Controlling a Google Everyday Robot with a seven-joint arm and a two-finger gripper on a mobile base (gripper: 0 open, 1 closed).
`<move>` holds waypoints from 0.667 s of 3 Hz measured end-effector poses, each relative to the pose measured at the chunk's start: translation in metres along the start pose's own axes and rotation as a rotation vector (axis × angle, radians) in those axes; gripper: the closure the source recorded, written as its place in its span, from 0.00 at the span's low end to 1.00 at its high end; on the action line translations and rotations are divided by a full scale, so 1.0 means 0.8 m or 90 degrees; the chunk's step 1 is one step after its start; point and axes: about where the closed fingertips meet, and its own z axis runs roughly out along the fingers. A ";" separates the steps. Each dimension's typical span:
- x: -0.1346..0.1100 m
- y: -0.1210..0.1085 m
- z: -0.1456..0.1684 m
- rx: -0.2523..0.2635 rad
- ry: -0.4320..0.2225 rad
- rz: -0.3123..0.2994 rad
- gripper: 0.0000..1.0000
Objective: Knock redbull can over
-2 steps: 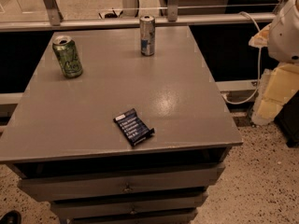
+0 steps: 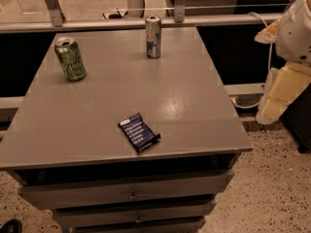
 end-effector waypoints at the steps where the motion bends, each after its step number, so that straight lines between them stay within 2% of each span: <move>1: -0.021 -0.048 0.010 0.053 -0.059 -0.025 0.00; 2: -0.051 -0.119 0.025 0.112 -0.139 -0.038 0.00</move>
Offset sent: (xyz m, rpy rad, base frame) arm 0.1955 0.0278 0.0414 0.2984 -0.4094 0.1062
